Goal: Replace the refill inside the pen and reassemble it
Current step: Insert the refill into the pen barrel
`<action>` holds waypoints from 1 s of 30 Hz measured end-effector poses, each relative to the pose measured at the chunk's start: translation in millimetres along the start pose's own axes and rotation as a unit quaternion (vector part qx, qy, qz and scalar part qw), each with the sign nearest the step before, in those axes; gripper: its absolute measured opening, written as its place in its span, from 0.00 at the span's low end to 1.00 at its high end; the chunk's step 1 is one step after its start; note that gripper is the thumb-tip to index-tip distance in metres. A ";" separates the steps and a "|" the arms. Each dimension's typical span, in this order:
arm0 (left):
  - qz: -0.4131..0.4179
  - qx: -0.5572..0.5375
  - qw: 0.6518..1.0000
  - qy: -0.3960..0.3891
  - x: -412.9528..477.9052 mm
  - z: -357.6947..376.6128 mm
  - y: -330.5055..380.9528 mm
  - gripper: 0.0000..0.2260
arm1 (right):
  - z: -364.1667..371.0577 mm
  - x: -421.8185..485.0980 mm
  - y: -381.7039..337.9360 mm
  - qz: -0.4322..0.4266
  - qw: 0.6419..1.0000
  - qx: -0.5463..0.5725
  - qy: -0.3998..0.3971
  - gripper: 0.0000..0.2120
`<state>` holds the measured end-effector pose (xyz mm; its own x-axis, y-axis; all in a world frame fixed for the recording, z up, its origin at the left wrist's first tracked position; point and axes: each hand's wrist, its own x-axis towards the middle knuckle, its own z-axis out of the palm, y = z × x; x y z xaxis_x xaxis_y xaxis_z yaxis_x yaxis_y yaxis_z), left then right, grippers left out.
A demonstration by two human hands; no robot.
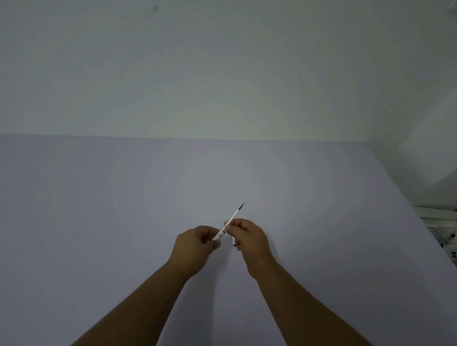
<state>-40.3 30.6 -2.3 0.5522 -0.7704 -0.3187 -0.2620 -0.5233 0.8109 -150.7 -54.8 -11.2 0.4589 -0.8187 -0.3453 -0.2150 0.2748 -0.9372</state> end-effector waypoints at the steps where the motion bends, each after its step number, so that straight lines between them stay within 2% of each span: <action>1: 0.001 0.003 1.000 0.001 0.3 -0.5 1.0 0.06 | -1.2 1.0 -2.2 0.005 1.000 0.026 0.010 0.05; 3: 0.000 0.009 1.000 0.001 1.3 -1.0 2.1 0.06 | -5.5 5.3 -7.9 0.003 0.996 0.071 0.046 0.06; 5: 0.003 0.018 1.000 -0.002 2.8 -1.2 2.7 0.06 | -10.1 10.2 -11.7 -0.015 0.996 0.063 0.062 0.06; 11: 0.020 0.008 1.000 -0.009 9.4 1.3 9.7 0.09 | -10.6 17.3 -11.7 -0.017 1.000 -0.009 -0.013 0.08; 13: 0.018 0.003 1.000 -0.019 11.2 1.8 9.7 0.11 | -13.1 21.9 -11.8 -0.007 1.000 0.004 -0.011 0.06; 15: 0.008 -0.014 1.000 -0.024 13.2 1.1 7.5 0.11 | -17.0 29.7 -8.7 0.013 0.999 0.030 0.026 0.05; 16: 0.001 -0.026 0.999 -0.025 14.2 0.4 5.8 0.11 | -19.1 34.5 -6.1 0.022 0.998 0.012 0.054 0.04; 18: -0.013 -0.044 0.999 -0.027 15.9 -0.7 2.3 0.11 | -23.9 45.2 2.9 0.032 0.984 -0.151 0.089 0.06; 20: -0.021 -0.048 0.998 -0.030 17.5 -1.1 -1.2 0.10 | -25.6 51.4 13.2 0.041 0.935 -0.345 0.073 0.08; 21: -0.022 -0.047 0.998 -0.031 18.0 -1.0 -2.6 0.10 | -25.8 52.9 16.9 0.045 0.914 -0.398 0.062 0.09; 25: -0.031 -0.049 0.998 -0.030 22.8 -2.1 -7.6 0.11 | -19.6 61.5 22.6 0.058 0.874 -0.480 0.053 0.13; 30: -0.031 -0.050 0.998 -0.031 27.3 -3.9 -8.2 0.11 | -11.8 66.9 22.4 0.070 0.853 -0.514 0.056 0.12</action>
<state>-19.9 15.3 -15.8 0.5138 -0.7606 -0.3968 -0.1478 -0.5341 0.8324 -135.0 -109.3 -54.7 0.2939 -0.8727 -0.3900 -0.9299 -0.1666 -0.3280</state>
